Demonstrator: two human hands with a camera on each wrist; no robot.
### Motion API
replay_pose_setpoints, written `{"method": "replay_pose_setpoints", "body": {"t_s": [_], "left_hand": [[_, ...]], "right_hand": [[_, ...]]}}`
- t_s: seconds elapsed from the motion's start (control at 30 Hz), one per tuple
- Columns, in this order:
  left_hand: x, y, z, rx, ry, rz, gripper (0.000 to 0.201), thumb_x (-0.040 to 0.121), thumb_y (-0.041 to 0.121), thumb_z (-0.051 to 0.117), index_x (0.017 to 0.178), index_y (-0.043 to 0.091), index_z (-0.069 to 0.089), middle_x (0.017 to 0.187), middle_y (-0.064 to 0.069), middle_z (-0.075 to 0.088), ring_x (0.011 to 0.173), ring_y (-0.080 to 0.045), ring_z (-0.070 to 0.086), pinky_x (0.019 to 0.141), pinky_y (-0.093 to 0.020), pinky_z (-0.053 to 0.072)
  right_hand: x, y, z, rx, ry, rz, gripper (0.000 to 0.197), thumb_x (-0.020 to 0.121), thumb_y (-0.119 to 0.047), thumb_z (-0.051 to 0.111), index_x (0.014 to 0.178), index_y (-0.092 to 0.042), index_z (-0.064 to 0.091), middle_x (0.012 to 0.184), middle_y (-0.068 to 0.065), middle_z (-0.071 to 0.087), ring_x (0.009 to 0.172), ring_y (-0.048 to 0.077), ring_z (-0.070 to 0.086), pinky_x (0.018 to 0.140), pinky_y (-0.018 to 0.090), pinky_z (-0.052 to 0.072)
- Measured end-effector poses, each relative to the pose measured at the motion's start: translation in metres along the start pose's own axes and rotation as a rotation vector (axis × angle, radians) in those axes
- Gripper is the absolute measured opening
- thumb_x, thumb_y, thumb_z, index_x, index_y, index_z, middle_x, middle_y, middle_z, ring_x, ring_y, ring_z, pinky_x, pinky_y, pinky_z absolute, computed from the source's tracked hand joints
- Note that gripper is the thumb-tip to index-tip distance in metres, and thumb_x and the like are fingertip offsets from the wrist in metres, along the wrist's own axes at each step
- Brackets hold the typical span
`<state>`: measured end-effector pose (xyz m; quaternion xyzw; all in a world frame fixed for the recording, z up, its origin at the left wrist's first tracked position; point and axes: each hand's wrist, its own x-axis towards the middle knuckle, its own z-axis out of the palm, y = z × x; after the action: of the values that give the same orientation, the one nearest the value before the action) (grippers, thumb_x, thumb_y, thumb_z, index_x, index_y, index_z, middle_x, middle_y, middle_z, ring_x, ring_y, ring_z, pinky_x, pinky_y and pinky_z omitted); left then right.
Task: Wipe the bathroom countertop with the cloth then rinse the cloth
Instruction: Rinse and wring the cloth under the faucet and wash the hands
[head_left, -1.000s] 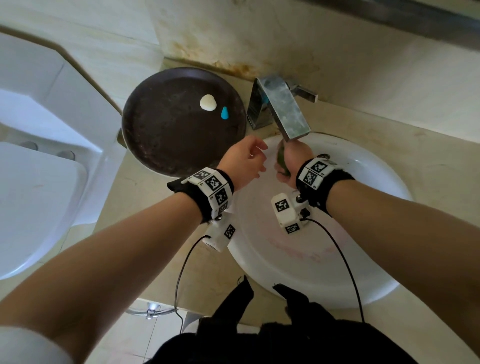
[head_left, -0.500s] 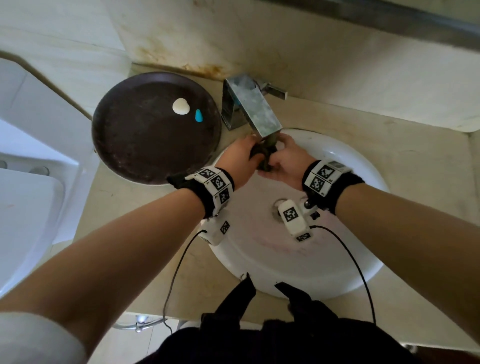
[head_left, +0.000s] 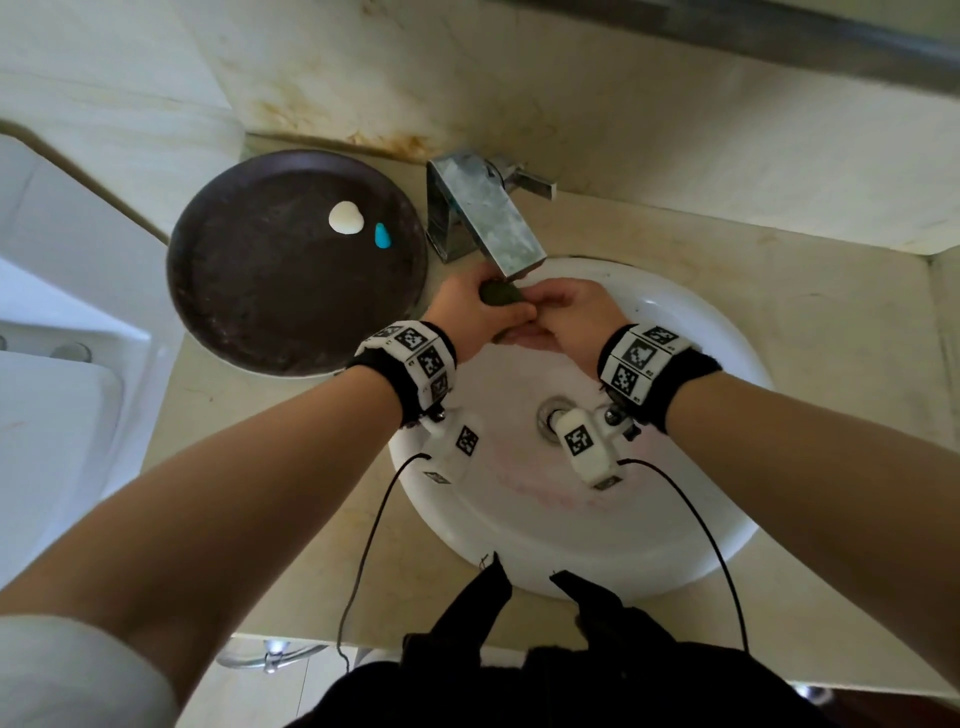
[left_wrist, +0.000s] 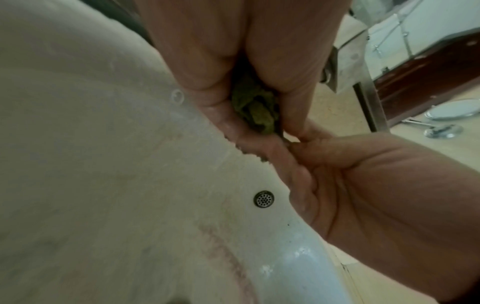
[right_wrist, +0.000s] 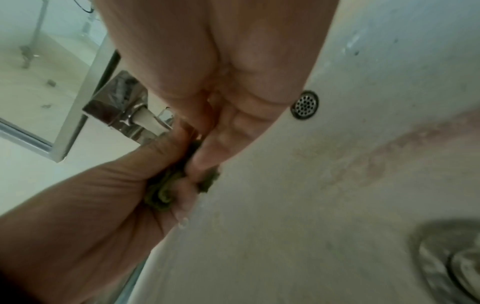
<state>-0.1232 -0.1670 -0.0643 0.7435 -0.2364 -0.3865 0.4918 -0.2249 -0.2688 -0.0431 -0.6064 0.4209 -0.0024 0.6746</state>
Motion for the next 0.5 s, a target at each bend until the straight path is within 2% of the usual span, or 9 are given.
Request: {"method": "replay_pose_setpoints", "body": {"t_s": [0.07,0.13,0.2,0.27,0.37,0.43,0.5], "left_hand": [[0.002,0.002,0.001,-0.057,0.003,-0.018,0.036,0.081,0.007,0.072,0.115,0.008,0.062,0.097,-0.010,0.069,0.071,-0.014,0.064,0.057,-0.021,0.055],[0.006,0.000,0.004,-0.027,0.022,-0.036,0.028,0.079,0.007,0.067,0.107,0.010,0.063,0.089,-0.012,0.071,0.067,-0.019,0.065,0.054,-0.026,0.051],[0.010,0.000,0.009,-0.008,0.032,-0.047,0.019,0.080,0.012,0.063,0.098,0.009,0.064,0.077,-0.009,0.070,0.063,-0.019,0.067,0.055,-0.026,0.048],[0.011,0.005,0.011,-0.026,0.039,-0.040,0.006,0.084,0.014,0.061,0.084,0.007,0.061,0.064,-0.006,0.063,0.052,-0.016,0.059,0.051,-0.026,0.046],[0.013,0.010,0.013,-0.022,0.052,-0.049,0.018,0.079,0.017,0.069,0.070,0.007,0.057,0.059,-0.007,0.053,0.048,-0.014,0.049,0.048,-0.026,0.045],[0.015,0.010,0.014,0.049,0.030,-0.056,0.026,0.074,0.025,0.074,0.069,0.005,0.058,0.061,-0.006,0.054,0.051,-0.014,0.049,0.049,-0.027,0.046],[0.017,0.010,0.015,0.073,0.032,-0.074,0.021,0.073,0.027,0.067,0.061,0.013,0.056,0.060,-0.004,0.055,0.051,-0.017,0.050,0.050,-0.031,0.047]], "right_hand": [[-0.005,-0.005,-0.005,-0.145,-0.014,-0.042,0.018,0.094,-0.013,0.057,0.089,-0.026,0.068,0.086,-0.004,0.074,0.072,0.012,0.073,0.060,0.024,0.055],[-0.008,-0.008,-0.010,-0.285,0.007,-0.086,0.017,0.094,-0.021,0.055,0.090,-0.030,0.069,0.093,-0.010,0.073,0.078,0.009,0.072,0.061,0.023,0.049],[-0.005,-0.008,-0.013,-0.323,0.052,-0.106,0.022,0.092,-0.014,0.053,0.094,-0.025,0.072,0.097,-0.008,0.073,0.077,0.009,0.071,0.060,0.023,0.050],[-0.001,-0.009,-0.012,-0.284,0.122,-0.099,0.023,0.088,-0.007,0.052,0.094,-0.021,0.069,0.092,-0.003,0.073,0.072,0.012,0.072,0.058,0.024,0.052],[0.003,-0.011,-0.012,-0.207,0.209,-0.054,0.015,0.086,-0.005,0.052,0.088,-0.018,0.058,0.082,0.003,0.072,0.066,0.016,0.071,0.056,0.027,0.054],[0.004,-0.011,-0.011,-0.232,0.178,-0.043,0.015,0.089,-0.005,0.048,0.085,-0.018,0.056,0.078,0.003,0.070,0.064,0.016,0.070,0.057,0.027,0.055],[0.005,-0.011,-0.010,-0.260,0.145,-0.053,0.017,0.089,-0.005,0.047,0.085,-0.018,0.056,0.076,0.002,0.069,0.063,0.016,0.069,0.057,0.027,0.054]]}}
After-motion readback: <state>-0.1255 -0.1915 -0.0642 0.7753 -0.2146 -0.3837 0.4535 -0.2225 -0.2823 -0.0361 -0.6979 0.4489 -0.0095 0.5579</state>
